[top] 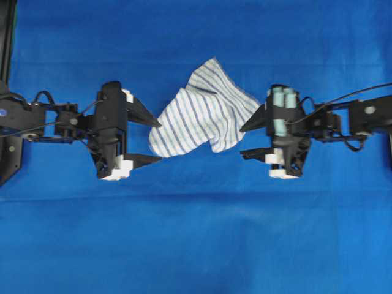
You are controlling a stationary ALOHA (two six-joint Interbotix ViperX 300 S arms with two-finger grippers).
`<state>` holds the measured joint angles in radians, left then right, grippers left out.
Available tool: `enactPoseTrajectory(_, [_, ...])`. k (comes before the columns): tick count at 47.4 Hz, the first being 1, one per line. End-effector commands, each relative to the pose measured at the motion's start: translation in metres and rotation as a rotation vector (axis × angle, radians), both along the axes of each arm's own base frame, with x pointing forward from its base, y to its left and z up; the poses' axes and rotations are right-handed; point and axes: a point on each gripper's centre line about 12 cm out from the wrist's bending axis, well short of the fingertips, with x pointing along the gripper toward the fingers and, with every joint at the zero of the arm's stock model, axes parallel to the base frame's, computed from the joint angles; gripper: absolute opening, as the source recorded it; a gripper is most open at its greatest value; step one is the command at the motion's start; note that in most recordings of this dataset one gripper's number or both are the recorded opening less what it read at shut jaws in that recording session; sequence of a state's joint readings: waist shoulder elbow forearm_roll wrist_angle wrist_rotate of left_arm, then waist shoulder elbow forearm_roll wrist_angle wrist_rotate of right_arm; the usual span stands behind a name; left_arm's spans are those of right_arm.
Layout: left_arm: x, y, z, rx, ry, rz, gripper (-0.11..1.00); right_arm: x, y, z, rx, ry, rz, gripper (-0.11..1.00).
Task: Lift the towel with both arms.
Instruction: 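Close left and right grippers on opposite edges of the towel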
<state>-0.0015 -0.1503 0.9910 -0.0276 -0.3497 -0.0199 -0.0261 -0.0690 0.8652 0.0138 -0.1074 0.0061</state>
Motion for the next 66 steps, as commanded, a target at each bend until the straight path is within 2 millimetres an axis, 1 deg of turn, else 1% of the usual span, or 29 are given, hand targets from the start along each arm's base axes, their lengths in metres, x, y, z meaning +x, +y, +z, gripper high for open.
enactPoseTrajectory(1, [0.010, 0.000, -0.004, 0.000, -0.015, 0.001, 0.90, 0.010, -0.002, -0.002, -0.002, -0.001, -0.004, 0.62])
enactPoseTrajectory(4, [0.013, 0.000, -0.013, 0.001, -0.003, 0.001, 0.90, 0.012, -0.006, -0.011, -0.001, 0.025, -0.013, 0.62])
enactPoseTrajectory(11, [0.020, 0.000, -0.035, 0.002, 0.048, 0.000, 0.90, 0.015, -0.011, -0.025, 0.000, 0.061, -0.027, 0.63])
enactPoseTrajectory(19, [0.026, 0.000, -0.054, 0.002, 0.097, 0.003, 0.90, 0.020, -0.015, -0.034, 0.002, 0.081, -0.038, 0.62])
enactPoseTrajectory(25, [0.027, 0.000, -0.062, 0.002, 0.118, 0.002, 0.90, 0.023, -0.019, -0.041, 0.004, 0.098, -0.050, 0.62])
enactPoseTrajectory(29, [0.026, 0.000, -0.063, 0.002, 0.121, 0.002, 0.89, 0.024, -0.022, -0.045, 0.004, 0.109, -0.056, 0.62])
enactPoseTrajectory(34, [0.027, 0.000, -0.063, 0.002, 0.126, 0.000, 0.88, 0.026, -0.023, -0.045, 0.004, 0.106, -0.059, 0.60])
enactPoseTrajectory(37, [0.027, 0.000, -0.063, 0.001, 0.132, 0.003, 0.86, 0.026, -0.024, -0.044, 0.004, 0.104, -0.062, 0.53])
enactPoseTrajectory(38, [0.027, 0.000, -0.064, 0.001, 0.137, 0.003, 0.85, 0.026, -0.024, -0.044, 0.004, 0.104, -0.062, 0.49])
enactPoseTrajectory(40, [0.028, 0.000, -0.064, 0.004, 0.152, -0.001, 0.79, 0.026, -0.025, -0.044, 0.004, 0.101, -0.064, 0.36])
enactPoseTrajectory(42, [0.027, 0.000, -0.066, 0.008, 0.167, -0.003, 0.69, 0.026, -0.025, -0.044, 0.005, 0.104, -0.066, 0.23])
enactPoseTrajectory(45, [0.028, 0.000, -0.066, 0.010, 0.184, -0.005, 0.50, 0.026, -0.025, -0.044, 0.005, 0.104, -0.066, 0.06])
enactPoseTrajectory(46, [0.028, 0.001, -0.065, 0.010, 0.186, -0.004, 0.42, 0.026, -0.025, -0.044, 0.006, 0.104, -0.067, 0.03])
enactPoseTrajectory(49, [0.029, 0.000, -0.062, 0.011, 0.190, -0.007, 0.24, 0.026, -0.026, -0.043, 0.008, 0.099, -0.070, 0.03])
enactPoseTrajectory(52, [0.031, 0.000, -0.055, 0.005, 0.178, -0.003, 0.09, 0.027, -0.026, -0.039, 0.008, 0.087, -0.071, 0.03])
enactPoseTrajectory(54, [0.033, 0.000, -0.049, 0.000, 0.166, 0.000, 0.03, 0.027, -0.026, -0.033, 0.009, 0.073, -0.072, 0.03])
enactPoseTrajectory(56, [0.034, -0.001, -0.040, -0.002, 0.147, -0.001, 0.02, 0.027, -0.025, -0.026, 0.010, 0.056, -0.072, 0.03])
enactPoseTrajectory(61, [0.037, -0.004, -0.009, -0.003, 0.095, -0.012, 0.02, 0.026, -0.022, -0.005, 0.010, 0.013, -0.066, 0.03])
enactPoseTrajectory(66, [0.036, -0.005, 0.025, -0.006, 0.046, -0.016, 0.02, 0.023, -0.020, 0.026, 0.008, -0.034, -0.061, 0.03])
